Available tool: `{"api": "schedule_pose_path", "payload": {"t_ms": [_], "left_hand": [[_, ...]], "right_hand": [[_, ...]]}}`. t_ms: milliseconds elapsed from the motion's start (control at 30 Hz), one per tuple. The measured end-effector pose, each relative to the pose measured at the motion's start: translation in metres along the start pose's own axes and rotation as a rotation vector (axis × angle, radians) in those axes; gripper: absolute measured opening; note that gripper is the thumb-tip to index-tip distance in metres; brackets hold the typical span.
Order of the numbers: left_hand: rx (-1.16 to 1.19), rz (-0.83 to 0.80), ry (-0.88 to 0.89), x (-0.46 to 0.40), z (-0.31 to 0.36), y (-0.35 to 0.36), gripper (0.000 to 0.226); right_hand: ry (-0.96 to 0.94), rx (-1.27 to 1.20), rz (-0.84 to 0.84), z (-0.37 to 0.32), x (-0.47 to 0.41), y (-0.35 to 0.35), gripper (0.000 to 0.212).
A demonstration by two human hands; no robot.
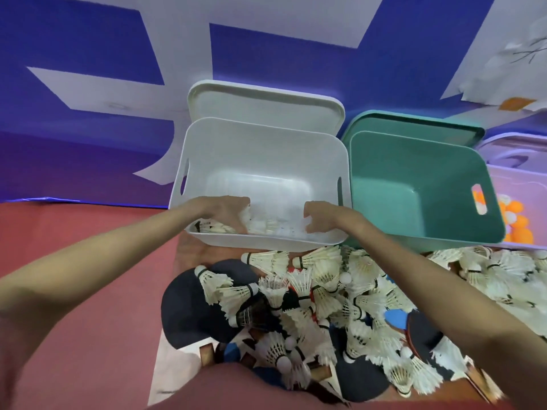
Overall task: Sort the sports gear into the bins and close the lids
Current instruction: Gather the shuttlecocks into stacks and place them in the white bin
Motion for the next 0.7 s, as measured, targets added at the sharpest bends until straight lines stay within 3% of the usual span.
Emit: {"api": "schedule_pose_path", "payload": {"t_ms": [133,267,400,533,700], "left_hand": [[-0.099,-0.065,-0.021,-0.011,0.001,0.004,0.07],[-0.074,-0.173,-0.072,-0.013,-0.005,-0.002,0.082],[-0.037,-0.215,-0.093,-0.012,-0.007,-0.014,0.083],[-0.234,-0.19,-0.084,-0.017,-0.011,-0.011,0.063],[-0.334,-0.239,-0.105,-0.017,-0.002,-0.007,0.07]], "right_hand": [[-0.028,0.226,-0.147,0.001,-0.011,0.007,0.047],[-0.051,0.452,-0.073,-0.003,-0.018,0.008,0.048],[-0.073,0.425,-0.025,-0.007,-0.026,0.005,0.042],[-0.151,0.351,-0.097,-0.006,-0.03,0.005,0.045],[-0.163,0.344,-0.081,-0.005,-0.028,0.011,0.05]]}}
Point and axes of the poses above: each hand's wrist, its own x-axis away from the middle knuckle, its own y-axis out of the palm, z = x × y, the point moved 1 cm from there along -x, towards the middle knuckle, and after that the axes turned 1 degree about z, right-handed, at the moved point
